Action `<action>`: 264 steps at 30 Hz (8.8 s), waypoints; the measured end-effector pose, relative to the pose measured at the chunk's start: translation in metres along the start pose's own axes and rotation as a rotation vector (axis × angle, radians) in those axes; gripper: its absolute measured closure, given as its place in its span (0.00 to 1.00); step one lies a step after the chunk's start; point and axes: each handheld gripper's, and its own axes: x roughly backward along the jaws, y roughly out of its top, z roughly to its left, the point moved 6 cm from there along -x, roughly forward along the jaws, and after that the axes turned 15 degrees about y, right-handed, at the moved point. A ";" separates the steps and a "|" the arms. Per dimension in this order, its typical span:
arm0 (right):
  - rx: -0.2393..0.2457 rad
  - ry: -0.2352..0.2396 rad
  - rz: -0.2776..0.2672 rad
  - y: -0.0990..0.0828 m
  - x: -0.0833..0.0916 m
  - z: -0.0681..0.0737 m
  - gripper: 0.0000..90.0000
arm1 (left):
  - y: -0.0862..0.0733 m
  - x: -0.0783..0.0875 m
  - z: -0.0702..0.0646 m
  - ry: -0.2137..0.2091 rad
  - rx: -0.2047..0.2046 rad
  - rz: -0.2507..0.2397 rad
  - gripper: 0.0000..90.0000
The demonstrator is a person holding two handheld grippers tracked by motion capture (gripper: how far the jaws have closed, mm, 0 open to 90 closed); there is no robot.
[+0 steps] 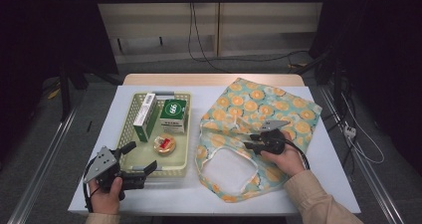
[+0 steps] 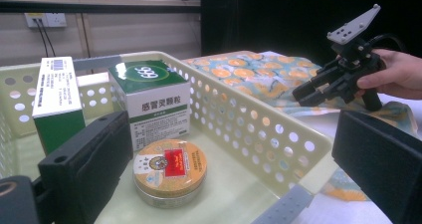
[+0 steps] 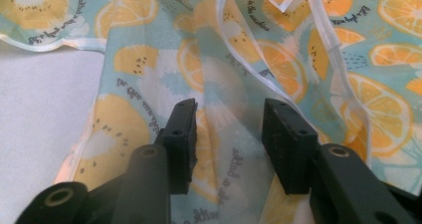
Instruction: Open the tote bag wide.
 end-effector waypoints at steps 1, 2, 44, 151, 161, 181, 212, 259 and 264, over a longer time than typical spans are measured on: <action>-0.001 -0.006 0.002 0.000 0.000 0.000 0.70 | 0.000 0.000 0.000 0.000 0.000 0.000 0.03; -0.007 -0.012 0.002 0.001 0.000 -0.001 0.73 | 0.000 0.000 0.000 0.000 0.001 -0.001 0.03; -0.067 0.112 -0.092 0.027 0.016 0.011 1.00 | 0.000 0.000 -0.001 0.001 0.000 0.000 0.03; -0.063 -0.061 -0.145 0.111 0.081 -0.036 1.00 | 0.031 -0.013 -0.011 -0.085 0.023 0.043 0.03; -0.061 -0.057 -0.147 0.117 0.091 -0.034 1.00 | 0.038 -0.020 -0.009 -0.083 0.016 0.046 0.03; -0.086 -0.029 -0.164 0.116 0.099 -0.039 1.00 | 0.053 -0.039 0.000 -0.083 0.004 0.068 0.03; -0.094 -0.044 -0.156 0.114 0.099 -0.045 1.00 | 0.049 -0.093 0.016 -0.112 -0.044 0.209 0.04; -0.111 -0.055 -0.148 0.104 0.091 -0.050 1.00 | -0.003 -0.121 0.005 -0.199 -0.242 0.453 0.06; -0.110 -0.052 -0.147 0.103 0.090 -0.050 1.00 | -0.007 -0.122 0.002 -0.179 -0.272 0.488 0.09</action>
